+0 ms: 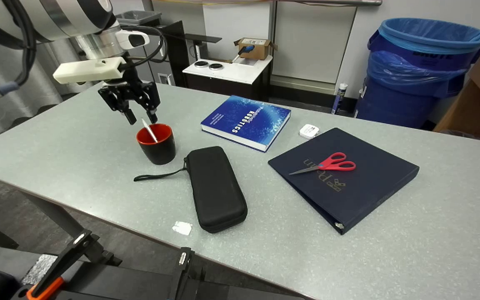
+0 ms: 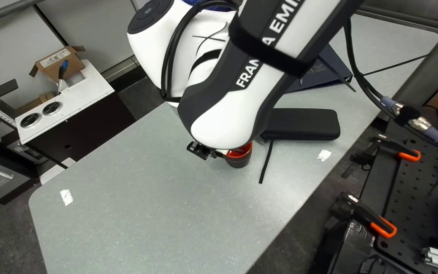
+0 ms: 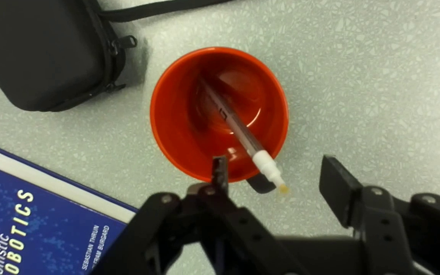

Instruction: Remove the pen from the black mug

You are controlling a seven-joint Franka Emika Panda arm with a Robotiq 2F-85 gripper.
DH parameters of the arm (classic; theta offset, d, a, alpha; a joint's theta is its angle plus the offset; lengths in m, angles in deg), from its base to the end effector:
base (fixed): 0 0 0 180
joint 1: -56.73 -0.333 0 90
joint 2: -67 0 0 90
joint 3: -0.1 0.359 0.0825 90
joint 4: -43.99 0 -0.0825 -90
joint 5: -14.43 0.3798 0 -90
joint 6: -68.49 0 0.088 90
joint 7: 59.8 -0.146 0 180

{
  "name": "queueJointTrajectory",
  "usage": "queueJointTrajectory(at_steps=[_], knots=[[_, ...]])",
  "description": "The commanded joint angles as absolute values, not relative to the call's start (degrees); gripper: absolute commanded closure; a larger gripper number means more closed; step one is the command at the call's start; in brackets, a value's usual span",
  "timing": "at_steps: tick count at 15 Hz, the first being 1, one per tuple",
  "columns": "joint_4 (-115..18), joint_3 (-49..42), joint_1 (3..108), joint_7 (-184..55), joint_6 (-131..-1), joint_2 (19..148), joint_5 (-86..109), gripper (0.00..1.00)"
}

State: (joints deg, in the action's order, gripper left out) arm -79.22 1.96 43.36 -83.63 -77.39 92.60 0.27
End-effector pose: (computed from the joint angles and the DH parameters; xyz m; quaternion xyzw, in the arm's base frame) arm 0.5577 0.1497 0.1889 0.9975 0.0276 -0.0033 0.0643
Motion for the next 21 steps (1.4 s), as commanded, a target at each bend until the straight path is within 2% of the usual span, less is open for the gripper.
queueJointTrajectory(at_steps=[1, 5, 6, 12, 18, 21], knots=[[-78.1, 1.2, 42.7, -82.4, -78.2, 93.3, 1.2, 0.66], [-77.9, 1.1, 42.7, -82.3, -78.2, 93.3, 1.2, 0.97], [-77.9, 1.1, 42.7, -82.3, -78.3, 93.3, 1.1, 1.0], [-80.3, 0.2, 42.5, -82.9, -78.8, 90.0, 0.1, 0.98], [-88.6, 0.4, 43.2, -83.7, -82.3, 75.4, -0.5, 0.98], [-86.5, 2.9, 45.7, -81.0, -84.9, 73.5, 6.5, 0.98]])
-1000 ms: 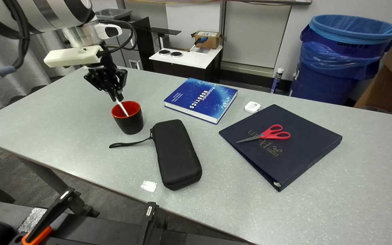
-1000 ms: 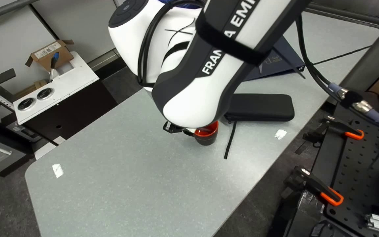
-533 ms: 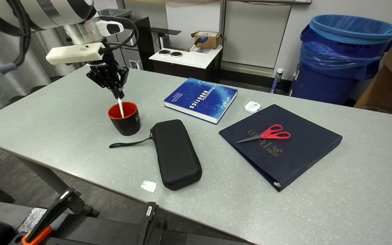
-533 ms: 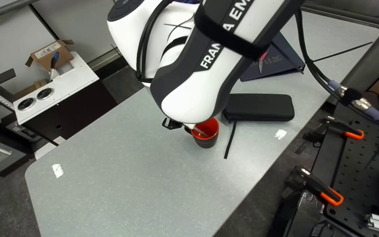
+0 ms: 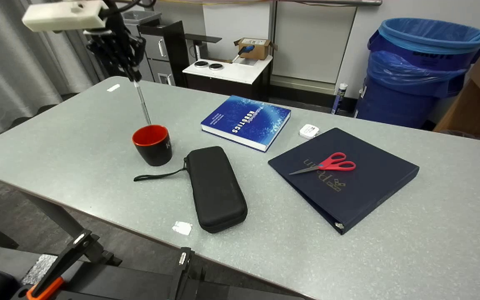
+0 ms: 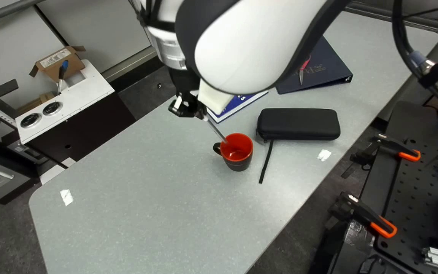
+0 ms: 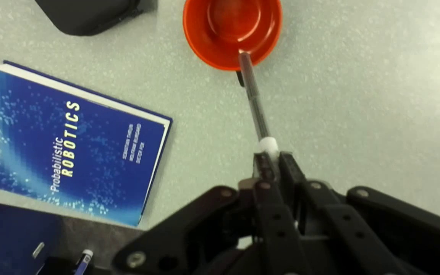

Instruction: Remove the pen from the black mug

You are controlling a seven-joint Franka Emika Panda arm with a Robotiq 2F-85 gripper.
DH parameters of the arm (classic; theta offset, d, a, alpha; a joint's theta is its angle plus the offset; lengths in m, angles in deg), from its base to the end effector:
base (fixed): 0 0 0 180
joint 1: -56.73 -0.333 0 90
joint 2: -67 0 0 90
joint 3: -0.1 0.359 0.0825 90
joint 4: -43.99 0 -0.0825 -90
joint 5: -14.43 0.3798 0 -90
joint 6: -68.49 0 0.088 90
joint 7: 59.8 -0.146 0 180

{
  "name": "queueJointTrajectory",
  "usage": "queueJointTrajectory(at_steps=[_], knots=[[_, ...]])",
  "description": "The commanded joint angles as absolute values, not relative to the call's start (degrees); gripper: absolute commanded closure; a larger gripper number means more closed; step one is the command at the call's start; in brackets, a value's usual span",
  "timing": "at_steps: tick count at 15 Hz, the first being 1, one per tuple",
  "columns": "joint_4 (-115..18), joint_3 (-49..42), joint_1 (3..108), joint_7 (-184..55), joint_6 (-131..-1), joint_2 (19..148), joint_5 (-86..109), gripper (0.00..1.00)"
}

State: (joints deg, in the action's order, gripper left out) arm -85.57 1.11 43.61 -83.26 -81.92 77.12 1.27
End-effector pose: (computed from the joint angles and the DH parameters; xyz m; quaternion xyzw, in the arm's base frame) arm 0.5491 0.1392 0.3086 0.9935 0.0129 0.1087 0.0307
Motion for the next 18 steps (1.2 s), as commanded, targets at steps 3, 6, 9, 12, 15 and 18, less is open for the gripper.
queueJointTrajectory(at_steps=[3, 6, 9, 12, 15, 18], knots=[[-80.2, 3.0, 46.8, -80.5, -85.6, 79.2, 11.0, 0.98], [-73.9, -0.4, 46.4, -86.3, -82.6, 86.7, 5.7, 0.98], [-67.7, -5.6, 44.3, -90.6, -80.2, 94.8, 1.6, 0.98], [-61.9, -7.1, 43.8, -90.4, -79.0, 102.3, 3.5, 0.98], [-57.4, -7.1, 43.2, -89.4, -77.9, 106.9, 4.7, 0.98], [-56.2, -6.3, 42.6, -88.2, -78.2, 107.7, 5.3, 0.59]])
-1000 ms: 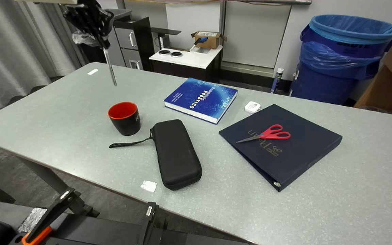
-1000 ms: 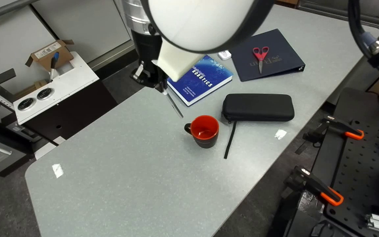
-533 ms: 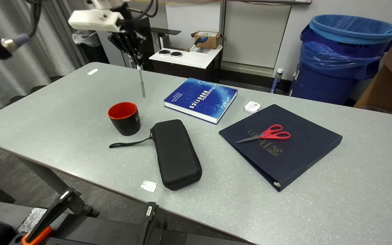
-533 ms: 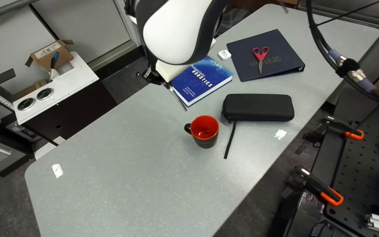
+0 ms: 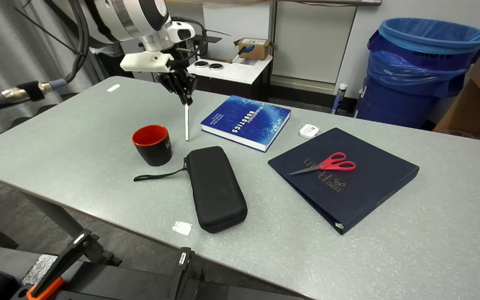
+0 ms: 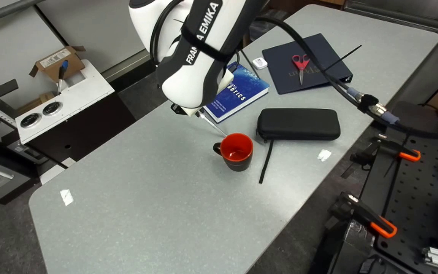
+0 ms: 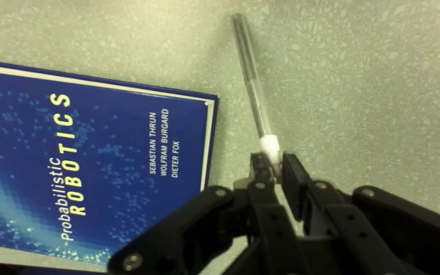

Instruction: Remove the pen from the black mug

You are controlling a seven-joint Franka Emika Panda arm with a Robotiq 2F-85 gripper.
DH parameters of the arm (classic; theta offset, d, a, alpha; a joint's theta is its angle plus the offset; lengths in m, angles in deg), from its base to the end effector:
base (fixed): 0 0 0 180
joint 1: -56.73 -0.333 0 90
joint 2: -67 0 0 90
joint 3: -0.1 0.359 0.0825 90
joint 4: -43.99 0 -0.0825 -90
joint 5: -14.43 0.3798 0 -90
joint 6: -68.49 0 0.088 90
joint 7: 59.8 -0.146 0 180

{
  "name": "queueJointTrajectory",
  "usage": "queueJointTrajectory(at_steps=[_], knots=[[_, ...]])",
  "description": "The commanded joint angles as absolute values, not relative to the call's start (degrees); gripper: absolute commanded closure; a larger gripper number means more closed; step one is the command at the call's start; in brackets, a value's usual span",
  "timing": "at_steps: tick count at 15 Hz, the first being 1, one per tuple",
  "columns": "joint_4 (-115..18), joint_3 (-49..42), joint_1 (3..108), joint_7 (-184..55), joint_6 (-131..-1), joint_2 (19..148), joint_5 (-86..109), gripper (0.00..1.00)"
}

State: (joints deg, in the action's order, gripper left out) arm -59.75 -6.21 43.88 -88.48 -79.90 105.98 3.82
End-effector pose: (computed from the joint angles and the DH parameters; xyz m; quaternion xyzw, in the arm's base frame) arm 0.6831 0.0838 0.1738 0.9898 -0.1020 0.0729 0.0673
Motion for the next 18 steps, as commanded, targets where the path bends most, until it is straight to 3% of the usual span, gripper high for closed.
queueJointTrajectory(at_steps=[1, 8, 18], knots=[[-56.3, -6.4, 42.2, -88.1, -78.6, 107.4, 5.3, 0.5], [-56.5, -6.0, 41.9, -87.5, -79.4, 106.7, 5.7, 0.01], [-57.3, -6.7, 41.3, -87.7, -79.9, 106.8, 5.3, 0.0]])
